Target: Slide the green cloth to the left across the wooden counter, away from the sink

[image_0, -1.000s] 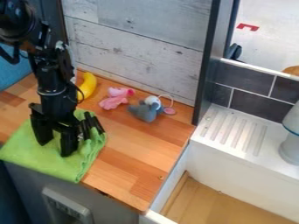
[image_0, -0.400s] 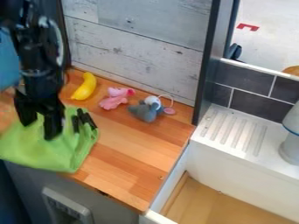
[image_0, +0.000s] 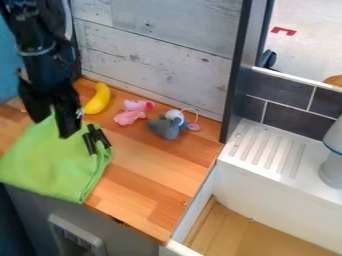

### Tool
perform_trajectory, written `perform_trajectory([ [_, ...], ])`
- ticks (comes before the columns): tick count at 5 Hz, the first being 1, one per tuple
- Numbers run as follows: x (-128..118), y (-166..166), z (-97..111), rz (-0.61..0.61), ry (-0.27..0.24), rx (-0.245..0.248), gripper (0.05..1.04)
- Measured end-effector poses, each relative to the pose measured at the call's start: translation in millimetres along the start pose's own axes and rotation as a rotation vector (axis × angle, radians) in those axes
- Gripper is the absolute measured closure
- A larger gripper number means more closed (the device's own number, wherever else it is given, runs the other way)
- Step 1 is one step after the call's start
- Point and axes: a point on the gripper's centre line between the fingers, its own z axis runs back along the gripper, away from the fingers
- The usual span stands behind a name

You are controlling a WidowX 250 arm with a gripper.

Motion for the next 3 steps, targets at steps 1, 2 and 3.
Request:
perform_trajectory([
  [1,15,-24,0,-0.034,-0.001,-0.078,0.083],
  [2,30,-42,-5,-0.06,0.055,-0.1,0.083],
  [3,30,-46,-4,-0.068,0.064,-0.1,0.083],
])
